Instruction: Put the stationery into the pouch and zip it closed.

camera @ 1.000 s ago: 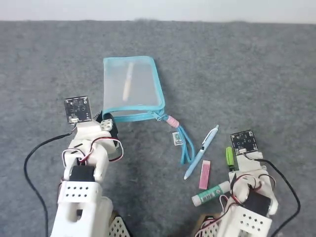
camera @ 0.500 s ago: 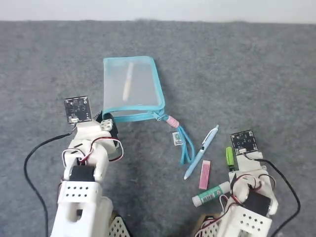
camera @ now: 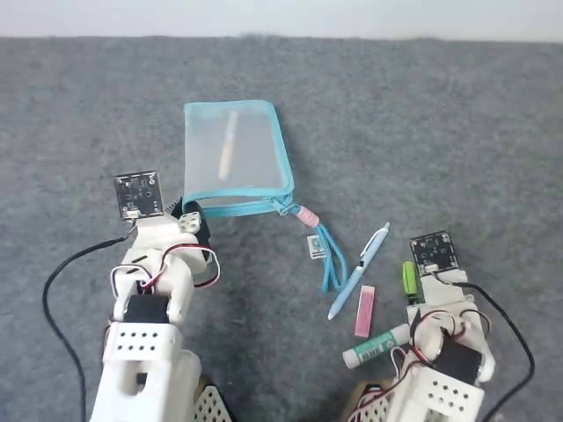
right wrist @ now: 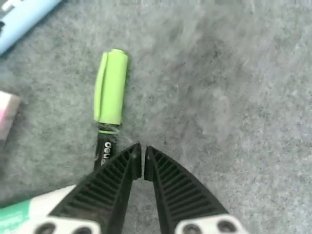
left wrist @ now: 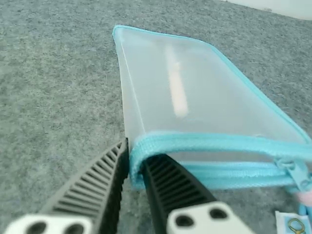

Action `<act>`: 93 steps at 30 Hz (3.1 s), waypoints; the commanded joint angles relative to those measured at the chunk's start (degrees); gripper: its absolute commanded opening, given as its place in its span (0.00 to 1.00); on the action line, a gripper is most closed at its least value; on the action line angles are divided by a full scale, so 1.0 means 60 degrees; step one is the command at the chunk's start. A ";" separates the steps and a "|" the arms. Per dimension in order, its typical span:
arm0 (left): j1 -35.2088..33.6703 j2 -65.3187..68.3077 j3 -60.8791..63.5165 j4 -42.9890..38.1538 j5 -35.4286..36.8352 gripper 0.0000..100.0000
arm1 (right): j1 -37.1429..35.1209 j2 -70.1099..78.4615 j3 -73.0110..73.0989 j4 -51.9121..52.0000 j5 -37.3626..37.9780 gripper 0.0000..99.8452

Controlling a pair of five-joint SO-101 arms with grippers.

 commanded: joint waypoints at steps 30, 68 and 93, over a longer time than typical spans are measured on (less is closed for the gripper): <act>-0.0088 0.0088 -0.0139 -0.0322 -0.0176 0.01 | -0.3714 1.0220 -0.7179 -0.0344 -0.1421 0.13; -0.0088 0.0073 -0.0139 -0.0322 -0.0176 0.01 | -0.2410 1.4659 -0.7004 -0.2498 -0.2608 0.01; -0.0088 0.0073 -0.0066 -0.0337 -0.0176 0.01 | -0.2073 2.0549 -1.6425 -0.1165 -0.2637 0.17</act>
